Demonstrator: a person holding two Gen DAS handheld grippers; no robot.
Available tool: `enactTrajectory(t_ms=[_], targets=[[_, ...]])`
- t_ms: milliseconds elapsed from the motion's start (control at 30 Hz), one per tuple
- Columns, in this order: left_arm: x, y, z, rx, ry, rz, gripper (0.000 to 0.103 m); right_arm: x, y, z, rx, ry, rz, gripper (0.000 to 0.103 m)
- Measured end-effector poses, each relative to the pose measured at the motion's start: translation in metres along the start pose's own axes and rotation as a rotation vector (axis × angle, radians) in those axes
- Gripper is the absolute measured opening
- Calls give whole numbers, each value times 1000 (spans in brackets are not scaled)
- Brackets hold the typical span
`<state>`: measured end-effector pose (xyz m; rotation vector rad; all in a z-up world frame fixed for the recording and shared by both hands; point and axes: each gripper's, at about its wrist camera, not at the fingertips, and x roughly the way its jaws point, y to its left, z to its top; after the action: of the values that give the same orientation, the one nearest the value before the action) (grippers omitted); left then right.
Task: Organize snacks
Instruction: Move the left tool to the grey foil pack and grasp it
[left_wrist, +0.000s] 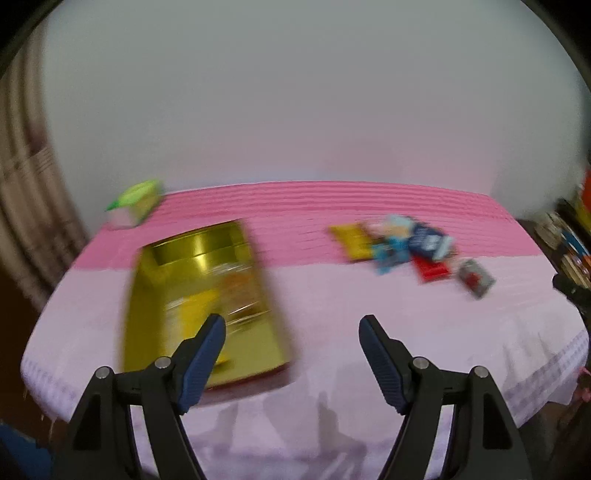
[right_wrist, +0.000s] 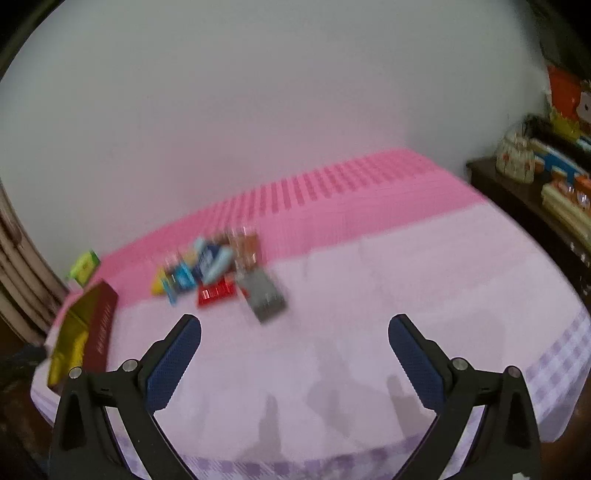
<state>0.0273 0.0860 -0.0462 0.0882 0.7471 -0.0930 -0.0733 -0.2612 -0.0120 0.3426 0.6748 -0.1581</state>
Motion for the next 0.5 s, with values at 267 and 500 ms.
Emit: enactTrajectory(t_ms=[267,500], targets=[[68,-125,30,-32,116,-217,76,-59,-47,42,161,-188,-9,103],[109,-200,33,-52,174,-186,76,-63,-78,48,291,-215,-5,103]])
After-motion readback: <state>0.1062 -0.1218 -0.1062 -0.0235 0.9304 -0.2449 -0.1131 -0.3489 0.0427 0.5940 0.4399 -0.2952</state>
